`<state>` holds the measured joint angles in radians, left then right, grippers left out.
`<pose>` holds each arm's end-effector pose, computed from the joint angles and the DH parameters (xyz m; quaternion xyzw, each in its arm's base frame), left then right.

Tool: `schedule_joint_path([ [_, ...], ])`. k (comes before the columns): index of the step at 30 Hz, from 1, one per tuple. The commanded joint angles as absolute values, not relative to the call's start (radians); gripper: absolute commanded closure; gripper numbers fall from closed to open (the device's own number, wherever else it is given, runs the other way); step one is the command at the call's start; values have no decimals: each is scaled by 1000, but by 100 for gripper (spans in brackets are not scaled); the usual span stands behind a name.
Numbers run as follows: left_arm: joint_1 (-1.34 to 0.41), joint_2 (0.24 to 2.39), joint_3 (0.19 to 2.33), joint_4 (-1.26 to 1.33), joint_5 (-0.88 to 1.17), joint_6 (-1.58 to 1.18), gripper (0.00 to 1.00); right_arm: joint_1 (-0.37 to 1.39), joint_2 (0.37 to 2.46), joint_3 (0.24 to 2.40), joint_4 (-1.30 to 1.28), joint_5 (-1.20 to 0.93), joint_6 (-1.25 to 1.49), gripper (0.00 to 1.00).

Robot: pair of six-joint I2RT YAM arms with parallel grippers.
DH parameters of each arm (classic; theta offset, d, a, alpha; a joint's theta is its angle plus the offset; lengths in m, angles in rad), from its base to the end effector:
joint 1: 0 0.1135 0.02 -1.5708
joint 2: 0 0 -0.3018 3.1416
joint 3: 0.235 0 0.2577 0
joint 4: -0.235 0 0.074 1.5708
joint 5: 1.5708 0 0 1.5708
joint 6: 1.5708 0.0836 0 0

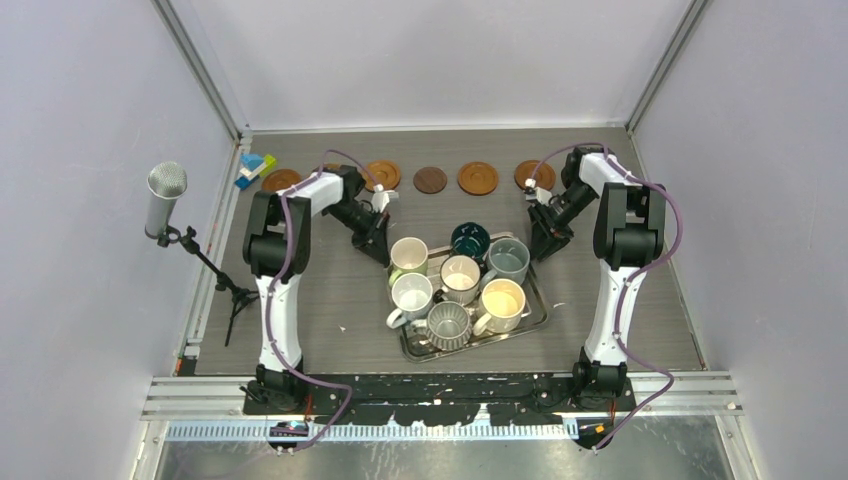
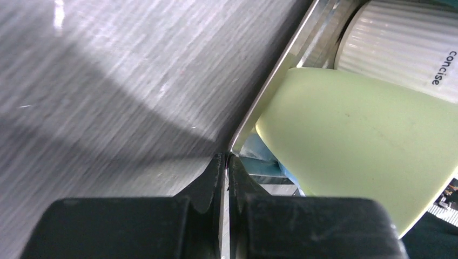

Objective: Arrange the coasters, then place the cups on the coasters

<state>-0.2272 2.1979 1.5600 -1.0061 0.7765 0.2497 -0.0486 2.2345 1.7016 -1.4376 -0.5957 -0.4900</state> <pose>0.4003 -0.1527 0.1236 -0.2050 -0.9021 0.3787 0.0296 0.3984 0.0276 0.1437 0.1483 -0.9270 -0.3277 0.1064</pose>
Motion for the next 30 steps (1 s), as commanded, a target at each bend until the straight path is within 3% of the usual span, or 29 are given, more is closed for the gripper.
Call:
schedule_joint_path([
  [1,-182,2205,1619,-970,694,261,100,-49,2235,1726,-1443,-599,-469,64],
  [12,-156,2236,1690,-1053,683,322,100,-7,2255,1700,-1439,-597,-461,64],
  [16,-156,2190,1615,-1072,699,385,71,-11,2243,1687,-1439,-565,-470,64],
  [18,-162,2172,1575,-1056,708,385,65,-24,2240,1689,-1439,-556,-466,64],
  [25,-214,2165,1514,-990,738,346,58,-41,2233,1653,-1416,-489,-485,64],
  [30,-244,2179,1490,-950,742,317,59,-27,2248,1631,-1397,-493,-475,64],
])
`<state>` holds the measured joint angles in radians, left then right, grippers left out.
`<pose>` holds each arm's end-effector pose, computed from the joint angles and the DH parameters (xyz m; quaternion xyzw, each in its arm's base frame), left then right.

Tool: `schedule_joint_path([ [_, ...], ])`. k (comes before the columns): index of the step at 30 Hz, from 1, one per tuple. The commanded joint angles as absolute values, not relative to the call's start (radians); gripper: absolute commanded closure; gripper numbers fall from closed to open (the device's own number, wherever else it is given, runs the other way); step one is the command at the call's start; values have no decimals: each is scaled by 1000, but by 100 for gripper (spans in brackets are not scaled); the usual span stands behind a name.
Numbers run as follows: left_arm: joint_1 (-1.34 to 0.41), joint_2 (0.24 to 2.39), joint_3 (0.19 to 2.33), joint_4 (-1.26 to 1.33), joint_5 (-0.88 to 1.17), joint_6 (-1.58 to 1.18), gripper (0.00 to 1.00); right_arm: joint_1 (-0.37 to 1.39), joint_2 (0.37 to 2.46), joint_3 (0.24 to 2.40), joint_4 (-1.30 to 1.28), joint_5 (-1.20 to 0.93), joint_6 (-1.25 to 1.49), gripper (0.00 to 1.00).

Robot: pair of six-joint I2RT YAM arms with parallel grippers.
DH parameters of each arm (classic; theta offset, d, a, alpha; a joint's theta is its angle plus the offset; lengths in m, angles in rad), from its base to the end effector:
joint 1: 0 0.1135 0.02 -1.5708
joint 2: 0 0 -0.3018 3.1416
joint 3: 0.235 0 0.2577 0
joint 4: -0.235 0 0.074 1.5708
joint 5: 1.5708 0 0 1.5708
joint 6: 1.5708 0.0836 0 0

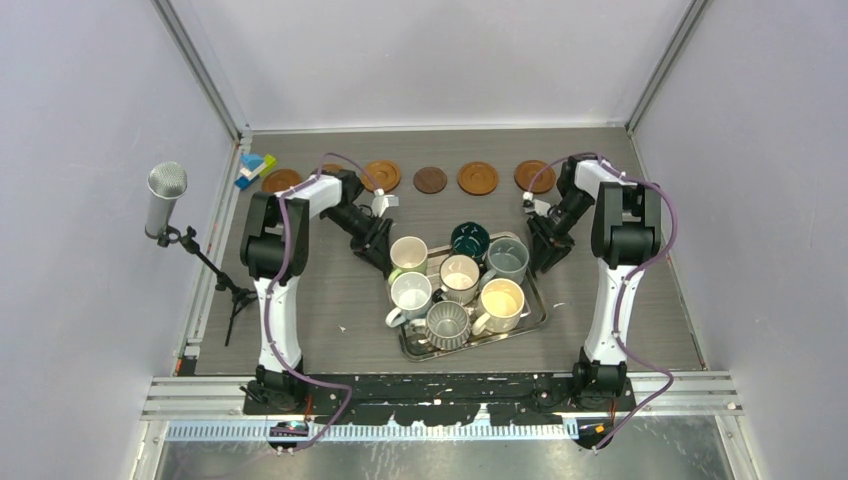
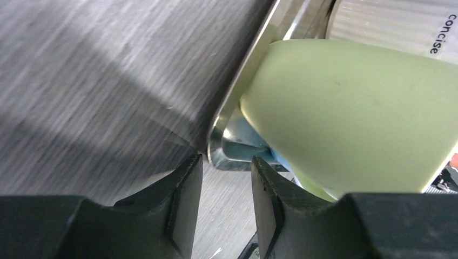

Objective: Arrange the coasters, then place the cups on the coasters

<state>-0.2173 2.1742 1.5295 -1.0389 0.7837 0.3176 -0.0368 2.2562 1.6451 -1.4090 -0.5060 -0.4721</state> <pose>0.3902 -0.1466 0.1270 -0.2231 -0.8956 0.3834 0.0329 0.3881 0.0263 0.1200 0.1494 -0.9336 -0.2904 0.1473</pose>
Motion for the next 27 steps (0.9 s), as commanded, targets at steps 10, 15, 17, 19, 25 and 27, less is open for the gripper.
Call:
schedule_joint_path([
  [10,-267,2194,1506,-956,737,312,66,36,2258,1573,-1355,-549,-455,67],
  [15,-267,2202,1519,-943,752,276,80,58,2260,1562,-1339,-584,-433,69],
  [17,-266,2207,1531,-941,755,264,84,64,2257,1559,-1332,-594,-427,70],
  [19,-265,2208,1539,-932,757,254,90,70,2255,1555,-1326,-601,-424,74],
  [25,-246,2215,1582,-925,725,237,100,88,2264,1575,-1326,-624,-424,89],
  [27,-231,2226,1617,-930,716,229,100,92,2268,1587,-1326,-631,-422,90],
])
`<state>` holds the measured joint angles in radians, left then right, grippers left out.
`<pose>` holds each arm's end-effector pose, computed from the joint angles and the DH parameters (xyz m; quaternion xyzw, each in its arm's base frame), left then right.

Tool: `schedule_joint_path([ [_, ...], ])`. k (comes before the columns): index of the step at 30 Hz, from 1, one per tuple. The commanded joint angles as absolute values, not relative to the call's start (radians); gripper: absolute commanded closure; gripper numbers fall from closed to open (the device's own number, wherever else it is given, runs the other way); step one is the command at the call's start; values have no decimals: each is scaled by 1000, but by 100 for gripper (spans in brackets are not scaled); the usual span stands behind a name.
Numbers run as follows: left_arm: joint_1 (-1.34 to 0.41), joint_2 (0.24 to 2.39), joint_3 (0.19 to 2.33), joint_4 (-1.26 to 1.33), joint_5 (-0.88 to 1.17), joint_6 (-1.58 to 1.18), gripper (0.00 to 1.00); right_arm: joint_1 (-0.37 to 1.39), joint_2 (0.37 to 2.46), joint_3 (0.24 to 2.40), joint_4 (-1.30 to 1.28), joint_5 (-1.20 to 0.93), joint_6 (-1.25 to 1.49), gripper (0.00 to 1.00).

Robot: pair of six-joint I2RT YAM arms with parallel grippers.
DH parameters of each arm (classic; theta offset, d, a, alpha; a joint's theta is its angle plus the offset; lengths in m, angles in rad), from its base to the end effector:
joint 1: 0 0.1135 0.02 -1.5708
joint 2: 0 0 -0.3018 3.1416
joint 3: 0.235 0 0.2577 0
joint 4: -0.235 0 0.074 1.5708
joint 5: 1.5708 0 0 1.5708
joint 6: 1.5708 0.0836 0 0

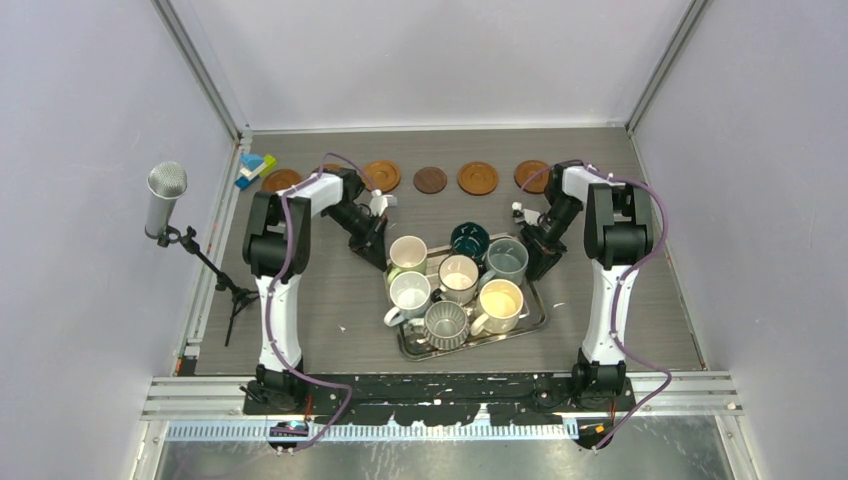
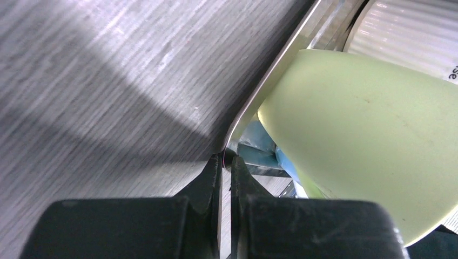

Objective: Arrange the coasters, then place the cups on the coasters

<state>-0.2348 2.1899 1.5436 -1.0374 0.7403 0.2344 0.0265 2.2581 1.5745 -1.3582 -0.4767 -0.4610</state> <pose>0.3915 -0.1516 0.1214 -0.1965 -0.9100 0.3612 0.0527 0.3752 0.0483 0.1029 0.1746 -0.9303 -0.2731 0.1719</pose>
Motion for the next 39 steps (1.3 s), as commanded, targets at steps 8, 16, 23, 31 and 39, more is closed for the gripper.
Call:
schedule_joint_path([
  [8,-210,2257,1713,-984,652,259,100,132,2273,1622,-1308,-653,-393,90],
  [16,-169,2280,1779,-1015,602,278,100,212,2278,1638,-1219,-707,-270,87],
  [23,-140,2293,1816,-1035,547,315,100,247,2288,1641,-1196,-710,-234,87],
  [31,-111,2282,1848,-1034,535,322,82,232,2250,1646,-1205,-660,-227,75],
  [39,-77,2147,1712,-913,446,285,55,147,2172,1649,-1236,-612,-276,61],
])
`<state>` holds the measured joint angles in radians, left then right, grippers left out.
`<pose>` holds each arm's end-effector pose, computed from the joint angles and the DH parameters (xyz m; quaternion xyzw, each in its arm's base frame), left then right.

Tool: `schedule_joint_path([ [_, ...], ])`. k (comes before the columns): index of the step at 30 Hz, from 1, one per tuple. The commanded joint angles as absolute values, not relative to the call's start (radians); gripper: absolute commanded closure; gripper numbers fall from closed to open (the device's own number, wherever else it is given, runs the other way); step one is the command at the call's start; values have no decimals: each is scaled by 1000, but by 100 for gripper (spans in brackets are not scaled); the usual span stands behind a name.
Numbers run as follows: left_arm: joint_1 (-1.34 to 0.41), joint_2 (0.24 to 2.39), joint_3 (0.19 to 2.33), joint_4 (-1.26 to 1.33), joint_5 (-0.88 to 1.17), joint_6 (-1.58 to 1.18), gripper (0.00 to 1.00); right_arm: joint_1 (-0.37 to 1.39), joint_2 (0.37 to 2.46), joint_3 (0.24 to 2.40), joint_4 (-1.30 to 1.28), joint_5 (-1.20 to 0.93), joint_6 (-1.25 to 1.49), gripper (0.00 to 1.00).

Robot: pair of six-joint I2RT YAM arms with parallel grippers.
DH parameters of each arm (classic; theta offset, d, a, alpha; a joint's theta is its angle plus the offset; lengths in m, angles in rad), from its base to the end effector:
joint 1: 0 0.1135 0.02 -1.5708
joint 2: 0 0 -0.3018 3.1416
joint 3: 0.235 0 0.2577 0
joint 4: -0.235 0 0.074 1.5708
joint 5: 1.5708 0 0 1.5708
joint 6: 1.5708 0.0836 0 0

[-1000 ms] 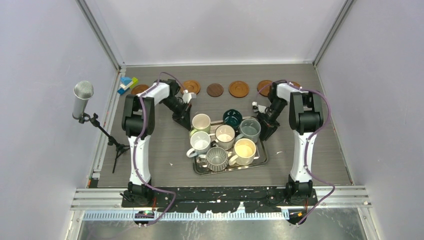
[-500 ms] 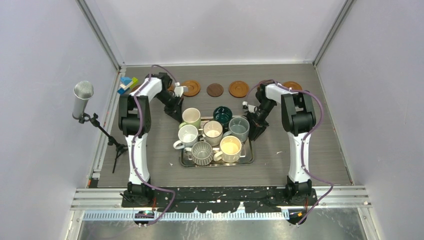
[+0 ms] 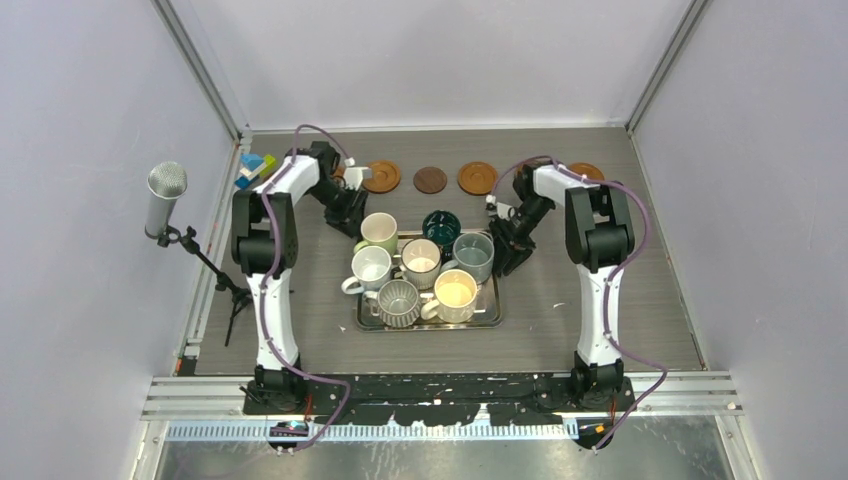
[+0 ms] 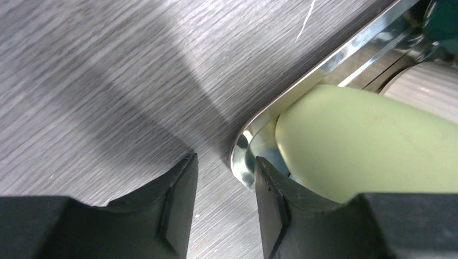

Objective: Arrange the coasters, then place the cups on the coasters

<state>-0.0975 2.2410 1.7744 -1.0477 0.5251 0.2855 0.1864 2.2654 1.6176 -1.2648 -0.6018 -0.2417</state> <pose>0.4602 -0.0871 0.1448 0.1909 0.9463 -0.2557 0.0515 0.3856 0.1209 0.1073 0.1507 -0.9304 -0.2964 0.1543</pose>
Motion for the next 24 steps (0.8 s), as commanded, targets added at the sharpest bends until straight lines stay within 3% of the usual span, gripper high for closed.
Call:
schedule_joint_path([
  [1,-74,2130,1700,-902,434,286,52,140,2160,1649,-1240,-606,-286,60],
  [15,-29,1776,1517,-710,335,386,24,78,1925,1727,-1181,-528,-360,53],
  [22,-28,1643,1443,-673,451,440,11,77,1756,1666,-938,-478,-334,38],
  [24,-28,1614,1419,-653,481,418,9,77,1713,1624,-843,-468,-317,26],
])
